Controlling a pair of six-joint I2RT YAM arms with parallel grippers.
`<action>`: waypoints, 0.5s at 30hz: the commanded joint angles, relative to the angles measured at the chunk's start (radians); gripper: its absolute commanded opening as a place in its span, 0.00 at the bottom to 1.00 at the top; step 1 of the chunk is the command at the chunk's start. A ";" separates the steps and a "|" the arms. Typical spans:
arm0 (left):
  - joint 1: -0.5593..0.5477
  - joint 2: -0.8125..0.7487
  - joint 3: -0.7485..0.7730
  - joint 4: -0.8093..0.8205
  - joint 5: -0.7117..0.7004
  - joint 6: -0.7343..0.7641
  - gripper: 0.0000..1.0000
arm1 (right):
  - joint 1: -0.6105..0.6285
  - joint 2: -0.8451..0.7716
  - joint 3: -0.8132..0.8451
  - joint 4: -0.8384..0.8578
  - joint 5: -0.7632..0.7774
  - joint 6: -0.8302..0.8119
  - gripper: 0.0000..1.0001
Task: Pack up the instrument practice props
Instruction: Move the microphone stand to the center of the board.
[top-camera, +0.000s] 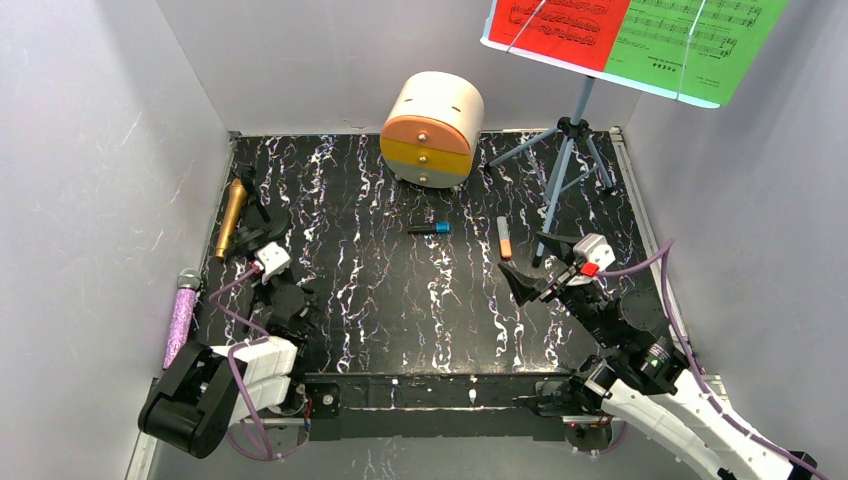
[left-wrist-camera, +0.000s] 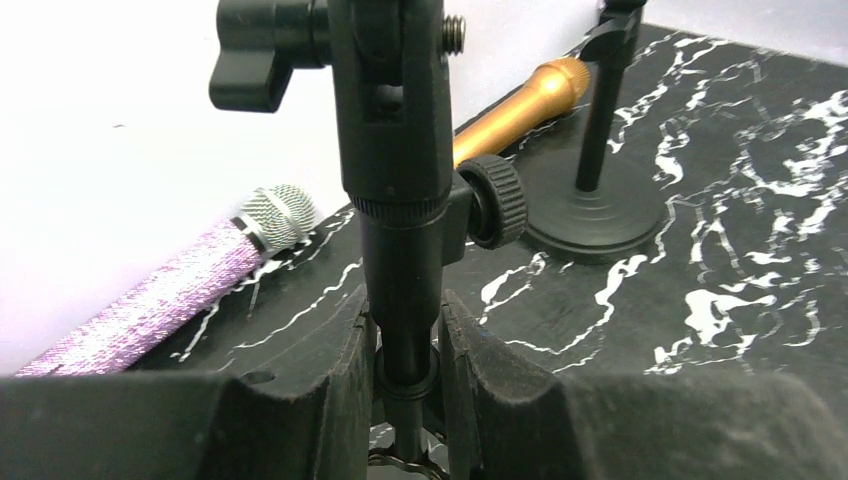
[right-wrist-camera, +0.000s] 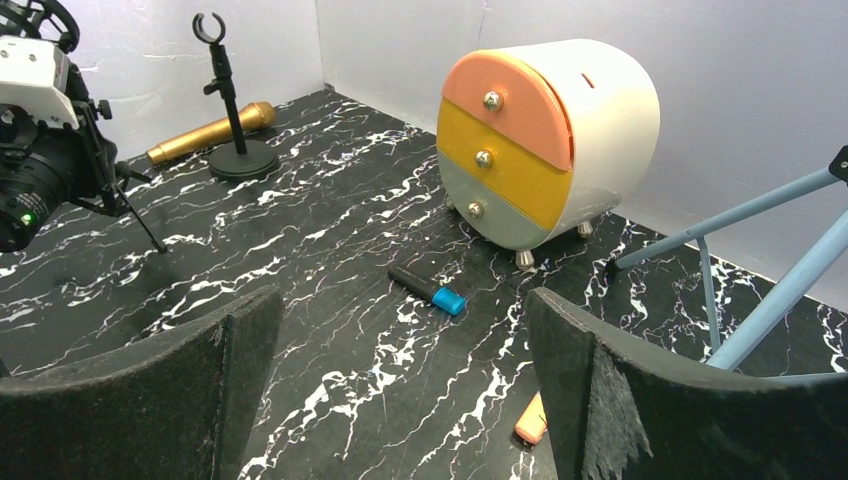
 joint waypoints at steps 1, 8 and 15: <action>0.009 -0.005 0.032 0.036 -0.089 0.099 0.00 | 0.001 0.006 -0.005 0.064 -0.007 -0.009 0.99; 0.056 0.044 0.038 0.045 -0.108 0.090 0.00 | 0.002 0.011 -0.009 0.068 -0.015 -0.012 0.99; 0.067 0.022 0.029 0.044 -0.120 0.075 0.15 | 0.002 0.012 -0.009 0.067 -0.012 -0.013 0.99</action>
